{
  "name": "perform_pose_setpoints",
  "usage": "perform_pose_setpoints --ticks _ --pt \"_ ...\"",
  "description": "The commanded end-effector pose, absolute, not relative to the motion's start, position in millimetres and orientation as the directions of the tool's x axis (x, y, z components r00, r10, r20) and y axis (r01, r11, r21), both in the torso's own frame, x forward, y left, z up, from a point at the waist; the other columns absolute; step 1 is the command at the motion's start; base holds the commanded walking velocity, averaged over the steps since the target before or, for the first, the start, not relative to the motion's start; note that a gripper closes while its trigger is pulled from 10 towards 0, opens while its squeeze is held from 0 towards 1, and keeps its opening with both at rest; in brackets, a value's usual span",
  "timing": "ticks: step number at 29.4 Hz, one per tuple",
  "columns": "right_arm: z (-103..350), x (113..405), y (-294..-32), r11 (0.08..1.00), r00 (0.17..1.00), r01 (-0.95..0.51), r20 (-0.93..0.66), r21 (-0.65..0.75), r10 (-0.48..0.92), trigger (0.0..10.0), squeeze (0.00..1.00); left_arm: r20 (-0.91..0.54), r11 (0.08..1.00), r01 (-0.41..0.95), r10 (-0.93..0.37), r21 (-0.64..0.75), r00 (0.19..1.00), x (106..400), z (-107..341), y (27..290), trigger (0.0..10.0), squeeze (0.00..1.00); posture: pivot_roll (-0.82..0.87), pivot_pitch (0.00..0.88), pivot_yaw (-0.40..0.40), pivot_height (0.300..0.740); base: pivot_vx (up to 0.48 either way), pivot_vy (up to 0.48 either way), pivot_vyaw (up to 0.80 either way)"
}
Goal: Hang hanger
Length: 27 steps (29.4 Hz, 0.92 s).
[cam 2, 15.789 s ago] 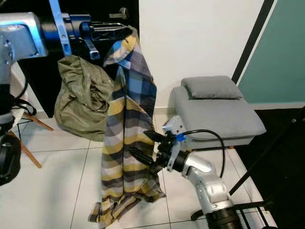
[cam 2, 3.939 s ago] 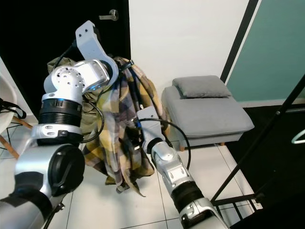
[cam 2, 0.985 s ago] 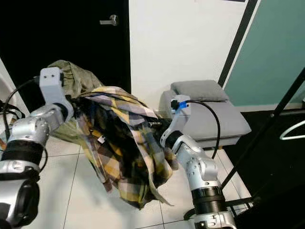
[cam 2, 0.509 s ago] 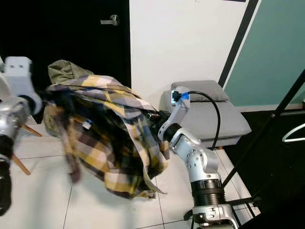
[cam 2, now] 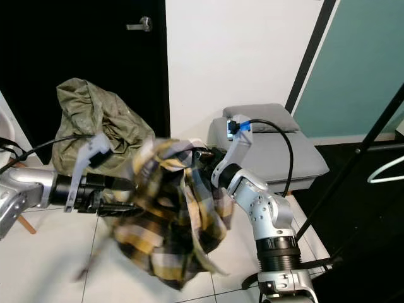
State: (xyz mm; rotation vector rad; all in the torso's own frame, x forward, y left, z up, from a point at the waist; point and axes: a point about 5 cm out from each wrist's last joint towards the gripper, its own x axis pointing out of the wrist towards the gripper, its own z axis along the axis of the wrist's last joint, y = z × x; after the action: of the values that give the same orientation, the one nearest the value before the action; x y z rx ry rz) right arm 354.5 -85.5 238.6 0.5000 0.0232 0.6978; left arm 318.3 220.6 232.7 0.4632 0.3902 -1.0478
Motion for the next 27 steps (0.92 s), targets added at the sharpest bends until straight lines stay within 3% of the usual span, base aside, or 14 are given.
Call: perform_pose_setpoints --ticks 1,2,4,6,8,13,16,21,23,24,27 --pt "249 352 -83 0.638 0.754 -0.636 0.175 0.434 0.633 0.0 0.00 -0.528 0.416 0.895 -0.730 0.161 0.434 320 229 221 10.0 0.00 0.06 0.158 -0.083 0.740 0.000 0.000 0.00" --pt "249 352 -83 0.638 0.754 -0.636 0.175 0.434 0.633 0.0 0.00 -0.528 0.416 0.895 -0.730 0.161 0.434 320 229 221 10.0 0.00 0.06 0.158 -0.083 0.740 0.000 0.000 0.00" --pt "248 351 -82 0.628 0.744 -0.643 0.165 0.439 0.647 0.0 0.00 -0.388 0.416 0.907 -0.827 0.067 0.408 319 242 213 10.0 0.00 0.06 0.159 -0.083 0.740 0.000 0.000 0.00" --pt "247 351 -82 0.625 0.745 -0.638 0.158 0.450 0.648 0.0 0.00 -0.388 0.416 0.904 -0.821 0.096 0.419 318 247 212 10.0 0.00 0.06 0.159 -0.083 0.740 0.000 0.000 0.00" --pt "248 355 -86 0.653 0.800 -0.572 0.159 0.497 0.579 0.0 0.00 -0.518 0.362 0.922 -0.768 0.135 0.377 305 240 212 10.0 0.00 0.06 0.160 -0.082 0.740 0.000 0.000 0.00" --pt "249 362 -89 0.665 0.859 -0.487 0.172 0.567 0.482 0.0 0.00 -0.554 0.320 0.939 -0.762 0.127 0.335 296 227 205 10.0 0.00 0.06 0.162 -0.081 0.740 0.000 0.000 0.00" --pt "239 378 -96 0.722 0.964 -0.250 0.092 0.645 0.251 0.0 0.00 -0.512 0.395 0.912 -0.763 0.113 0.394 302 207 185 10.0 0.00 0.04 0.164 -0.075 0.740 0.000 0.000 0.00" --pt "223 392 -105 0.744 0.999 -0.014 -0.025 0.668 0.041 0.0 0.00 -0.489 0.296 0.955 -0.836 -0.018 0.250 278 202 161 10.0 0.00 0.04 0.166 -0.082 0.740 0.000 0.000 0.00" --pt "225 395 -102 0.726 0.999 0.007 -0.038 0.688 0.027 0.0 0.00 -0.482 0.325 0.946 -0.827 0.009 0.289 279 199 157 10.0 0.00 0.05 0.168 -0.088 0.740 0.000 0.000 0.00" --pt "229 396 -98 0.709 0.999 0.004 -0.034 0.705 0.029 0.0 0.00 -0.482 0.377 0.925 -0.804 0.038 0.347 284 194 156 10.0 0.00 0.05 0.169 -0.091 0.740 0.000 0.000 0.00" --pt "231 396 -95 0.697 0.999 0.002 -0.032 0.717 0.030 0.0 0.00 -0.482 0.411 0.910 -0.786 0.058 0.386 287 190 155 10.0 0.00 0.05 0.169 -0.091 0.740 0.000 0.000 0.00"
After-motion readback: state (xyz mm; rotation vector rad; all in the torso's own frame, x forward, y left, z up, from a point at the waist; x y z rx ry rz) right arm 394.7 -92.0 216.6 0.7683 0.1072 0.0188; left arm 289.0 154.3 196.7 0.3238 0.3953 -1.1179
